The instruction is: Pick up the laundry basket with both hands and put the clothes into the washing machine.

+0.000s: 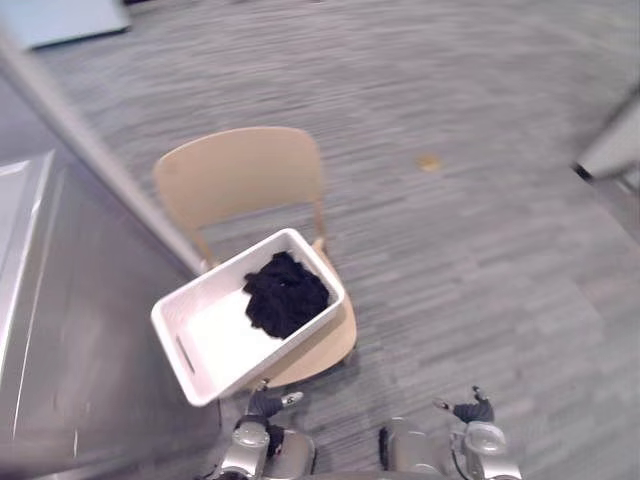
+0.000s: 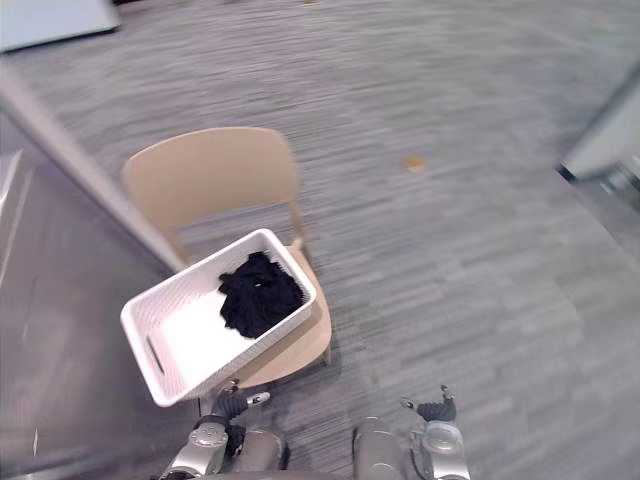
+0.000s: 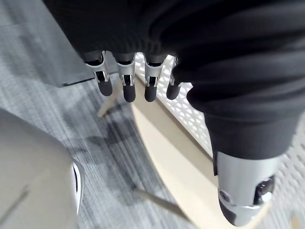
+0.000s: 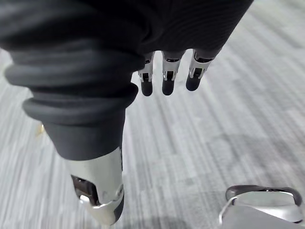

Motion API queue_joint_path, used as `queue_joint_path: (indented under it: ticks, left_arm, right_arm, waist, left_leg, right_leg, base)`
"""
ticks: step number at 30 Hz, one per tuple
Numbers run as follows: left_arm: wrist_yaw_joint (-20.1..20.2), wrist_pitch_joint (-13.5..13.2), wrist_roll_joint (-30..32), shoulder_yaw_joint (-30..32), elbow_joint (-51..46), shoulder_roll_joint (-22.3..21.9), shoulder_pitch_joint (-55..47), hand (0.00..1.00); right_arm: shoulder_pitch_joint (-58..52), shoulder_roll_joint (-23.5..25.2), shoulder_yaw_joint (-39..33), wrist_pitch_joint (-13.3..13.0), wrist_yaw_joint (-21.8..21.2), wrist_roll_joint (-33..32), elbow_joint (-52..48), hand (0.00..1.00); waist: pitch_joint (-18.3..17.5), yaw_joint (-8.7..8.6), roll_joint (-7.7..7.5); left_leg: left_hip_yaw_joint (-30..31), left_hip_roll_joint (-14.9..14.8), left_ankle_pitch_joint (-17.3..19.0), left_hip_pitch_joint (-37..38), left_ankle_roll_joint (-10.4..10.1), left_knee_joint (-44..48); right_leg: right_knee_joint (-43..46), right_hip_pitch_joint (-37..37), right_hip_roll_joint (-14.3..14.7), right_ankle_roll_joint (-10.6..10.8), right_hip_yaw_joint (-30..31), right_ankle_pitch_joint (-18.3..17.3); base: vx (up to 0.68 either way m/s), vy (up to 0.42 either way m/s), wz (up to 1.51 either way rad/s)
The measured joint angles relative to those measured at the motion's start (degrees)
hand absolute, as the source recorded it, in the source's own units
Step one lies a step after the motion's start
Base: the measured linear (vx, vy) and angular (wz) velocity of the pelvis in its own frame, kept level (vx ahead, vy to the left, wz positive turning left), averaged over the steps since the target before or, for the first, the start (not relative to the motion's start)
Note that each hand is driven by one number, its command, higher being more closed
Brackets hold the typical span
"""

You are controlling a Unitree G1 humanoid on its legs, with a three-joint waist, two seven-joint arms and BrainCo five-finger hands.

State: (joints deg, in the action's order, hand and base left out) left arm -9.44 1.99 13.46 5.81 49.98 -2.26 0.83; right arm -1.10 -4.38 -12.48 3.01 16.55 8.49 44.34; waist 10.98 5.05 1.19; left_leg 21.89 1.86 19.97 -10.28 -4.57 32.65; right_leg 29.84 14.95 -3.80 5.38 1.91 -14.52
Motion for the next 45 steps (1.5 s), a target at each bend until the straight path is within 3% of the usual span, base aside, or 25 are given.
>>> queue_joint_path:
  ticks: [1, 3, 5, 8, 11, 14, 17, 23, 26, 31, 38, 42, 43, 45]
  left_arm:
    - [-0.8, 0.0, -0.6, 0.7, 0.0, -0.6, 0.0, 0.00]
    - [-0.9, 0.0, -1.7, 1.3, -0.2, -0.7, -0.2, 0.00]
    - [-1.1, 0.0, -2.7, 1.2, -1.6, -0.8, -1.3, 0.00]
    - [-1.1, -0.1, -2.6, 0.1, -3.4, -0.2, -2.3, 0.00]
    - [-1.0, -0.1, -2.5, -1.8, -2.5, 2.6, -3.1, 0.00]
    - [-0.9, -0.3, -1.8, -1.9, -2.0, 4.6, -3.8, 0.00]
    - [-0.7, -1.0, -1.1, -2.2, -0.8, 6.9, -4.1, 0.00]
    - [-0.6, -1.4, 0.3, -5.6, 1.1, 9.9, -4.2, 0.00]
    - [-0.8, -1.6, 0.0, -5.6, 1.3, 10.7, -3.9, 0.00]
    - [-2.4, -2.6, -2.8, -4.1, 1.2, 12.3, -1.6, 0.00]
    - [-3.4, -3.9, -7.9, -2.9, 1.1, 12.9, 2.5, 0.00]
    - [-3.5, -4.0, -9.6, -3.0, -0.1, 12.3, 3.7, 0.00]
    - [-3.5, -4.4, -10.7, -3.0, -1.0, 12.0, 4.3, 0.00]
    - [-3.5, -5.0, -11.3, -3.1, -1.5, 11.7, 5.4, 0.00]
  right_arm:
    - [1.8, -0.7, 0.0, -0.2, 0.0, 0.0, -0.5, 0.00]
    - [2.3, -0.4, 0.2, -0.2, 0.0, -0.1, -2.9, 0.00]
    - [1.8, -0.3, 1.7, -0.2, 0.1, -0.1, -11.3, 0.00]
    - [0.6, -0.5, 3.5, -0.8, 0.8, 0.1, -23.9, 0.00]
    - [1.6, -0.8, 5.5, -2.7, 0.7, 3.0, -30.5, 0.00]
    - [3.7, -2.7, 9.3, -2.8, 0.4, 7.4, -30.6, 0.00]
    - [8.4, -9.1, 17.6, -3.8, -1.2, 12.0, -29.9, 0.00]
    - [25.1, -18.0, 31.2, -5.3, -5.7, 14.6, -12.4, 0.00]
    - [33.4, -22.3, 35.4, -4.9, -6.8, 14.9, -4.2, 0.00]
    - [44.2, -28.1, 42.4, -4.9, -6.8, 18.8, 0.6, 0.00]
    - [52.5, -30.3, 50.6, -5.0, -6.8, 23.1, 6.6, 0.00]
    - [55.3, -31.1, 50.9, -5.4, -6.5, 23.9, 5.8, 0.00]
    - [56.0, -31.3, 51.0, -5.4, -6.4, 23.8, 5.8, 1.00]
    - [57.2, -31.6, 51.4, -5.4, -6.1, 23.8, 5.4, 1.00]
  waist:
    - [0.1, 0.66, 0.33]
    - [0.1, 0.49, 0.39]
    - [0.1, 0.56, 0.20]
    - [-0.5, 0.41, -1.06]
    - [-0.6, 0.33, -1.24]
    - [-0.7, 0.37, -1.23]
    - [-0.7, 0.24, -1.26]
    - [-0.2, 0.92, -0.85]
    - [3.0, 2.38, 0.67]
    - [6.6, 4.86, 2.38]
    - [10.2, 5.98, 2.63]
    - [10.3, 5.96, 2.51]
    - [10.4, 6.02, 2.48]
    - [10.3, 6.02, 2.43]
  left_leg:
    - [-1.2, -1.9, -2.3, -1.3, -3.2, -1.9]
    - [-6.6, -4.3, -4.5, -1.3, -4.1, -4.1]
    - [-21.0, -8.2, -7.2, -1.1, -1.8, -6.5]
    - [-28.1, -7.9, -10.7, -1.6, 0.7, -11.4]
    - [-26.8, -6.8, -13.8, -1.8, 1.0, -16.6]
    - [-26.5, -6.7, -16.5, -0.3, 0.8, -20.3]
    - [-26.5, -6.6, -19.5, 1.2, 0.8, -25.4]
    - [-24.9, -5.7, -25.6, -3.4, 1.7, -31.5]
    - [-23.0, -5.4, -27.0, -5.7, 2.0, -32.8]
    - [-21.5, -5.4, -28.1, -9.8, 1.2, -36.9]
    - [-18.3, -4.9, -31.2, -17.1, 0.1, -38.0]
    - [-17.3, -4.4, -32.6, -19.7, 0.1, -38.0]
    - [-17.2, -4.2, -32.8, -20.4, 0.0, -38.0]
    - [-16.7, -4.1, -33.4, -21.5, 0.0, -38.0]
  right_leg:
    - [-1.2, -1.0, -0.5, -0.5, -3.8, 0.3]
    - [-3.8, -4.3, -1.2, -0.7, -7.9, 0.5]
    - [-6.2, -8.1, -1.8, -1.9, -12.4, 1.2]
    - [-9.0, -8.7, -3.4, -2.0, -16.4, 1.2]
    - [-12.9, -9.4, -3.3, -2.2, -18.9, 2.7]
    - [-16.0, -11.0, -2.6, -2.4, -19.1, 5.1]
    - [-19.2, -11.3, -1.9, -2.5, -18.9, 7.5]
    - [-22.1, -5.9, -1.4, -2.8, -19.3, 10.5]
    - [-22.0, -4.1, -1.3, -2.9, -20.4, 10.6]
    - [-20.4, 1.9, -1.3, -3.5, -20.7, 11.1]
    - [-15.0, 10.9, -2.4, -3.7, -22.3, 10.7]
    - [-10.5, 15.1, -3.6, -3.7, -22.6, 8.4]
    - [-8.8, 16.4, -4.2, -3.8, -22.8, 7.5]
    - [-6.7, 18.1, -4.8, -4.0, -23.3, 6.2]
  base:
    - [0.13, -0.282, 1.62]
    - [0.08, -0.246, 1.27]
    - [0.06, -0.138, 0.97]
    - [0.04, -0.037, 0.75]
    - [0.01, -0.015, 0.54]
    - [-0.01, -0.017, 0.17]
    - [-0.07, -0.005, -0.04]
    - [-0.17, 0.028, 0.14]
    - [-0.23, 0.037, 0.32]
    - [-0.20, 0.028, 0.18]
    - [-0.05, -0.016, 0.15]
    - [0.02, -0.042, 0.11]
    - [0.03, -0.061, 0.16]
    - [0.02, -0.065, 0.20]
